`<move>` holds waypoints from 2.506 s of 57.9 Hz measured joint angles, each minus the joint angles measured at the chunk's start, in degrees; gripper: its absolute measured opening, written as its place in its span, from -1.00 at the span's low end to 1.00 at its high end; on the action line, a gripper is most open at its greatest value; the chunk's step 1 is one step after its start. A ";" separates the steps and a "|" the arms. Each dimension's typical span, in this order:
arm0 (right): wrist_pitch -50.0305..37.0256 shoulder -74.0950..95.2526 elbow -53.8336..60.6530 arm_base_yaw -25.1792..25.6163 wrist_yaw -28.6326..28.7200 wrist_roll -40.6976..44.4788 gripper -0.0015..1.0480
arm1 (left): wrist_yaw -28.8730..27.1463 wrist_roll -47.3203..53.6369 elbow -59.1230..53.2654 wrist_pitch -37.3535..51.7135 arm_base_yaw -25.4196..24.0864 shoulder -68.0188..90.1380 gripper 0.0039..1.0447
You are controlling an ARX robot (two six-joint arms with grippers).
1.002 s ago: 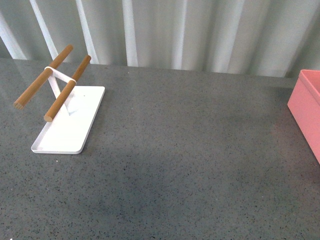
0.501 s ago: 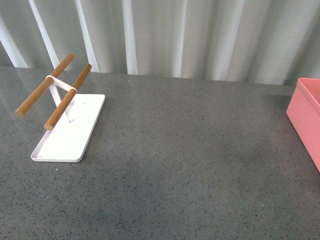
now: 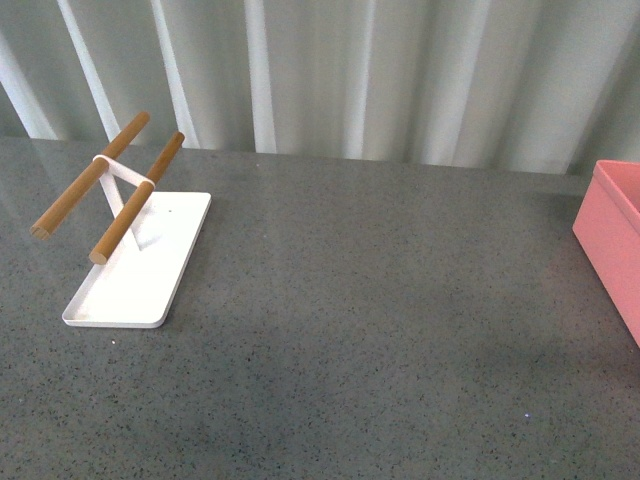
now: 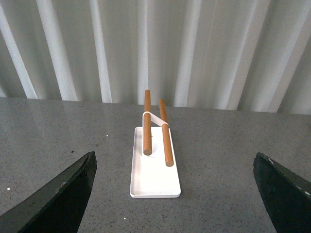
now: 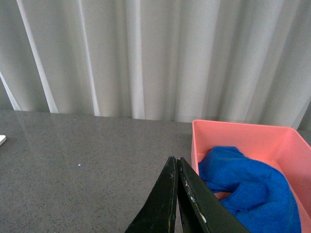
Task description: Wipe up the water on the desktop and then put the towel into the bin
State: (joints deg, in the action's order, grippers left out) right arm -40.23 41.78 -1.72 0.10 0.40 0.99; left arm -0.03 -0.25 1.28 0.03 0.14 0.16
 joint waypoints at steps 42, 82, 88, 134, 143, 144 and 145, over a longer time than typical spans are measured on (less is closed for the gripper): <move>25.29 -27.04 0.31 0.00 -0.17 -0.37 -0.93 | 0.00 -0.02 0.00 0.00 0.00 0.00 0.88; 40.13 -41.53 0.28 0.00 -0.35 -0.42 -0.75 | 0.02 -0.02 0.00 0.00 0.00 -0.04 0.88; 40.13 -41.53 0.28 0.00 -0.37 -0.42 -0.38 | 0.02 0.00 0.00 0.00 0.00 -0.04 0.88; 40.13 -41.53 0.28 0.00 -0.35 -0.48 0.86 | 0.02 -0.02 0.00 0.00 0.00 -0.04 0.88; 40.13 -41.53 0.28 0.00 -0.35 -0.48 0.86 | 0.00 -0.02 0.00 0.00 0.00 -0.04 0.88; 40.13 -41.53 0.28 0.00 -0.35 -0.50 0.86 | 0.02 -0.02 0.00 0.00 0.00 -0.04 0.88; 40.13 -41.53 0.28 0.00 -0.35 -0.48 0.86 | 0.02 -0.02 0.00 0.00 0.00 -0.04 0.88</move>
State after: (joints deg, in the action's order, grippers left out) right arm -0.10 0.25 -1.43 0.10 0.05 0.51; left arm -0.01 -0.27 1.28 0.03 0.14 0.12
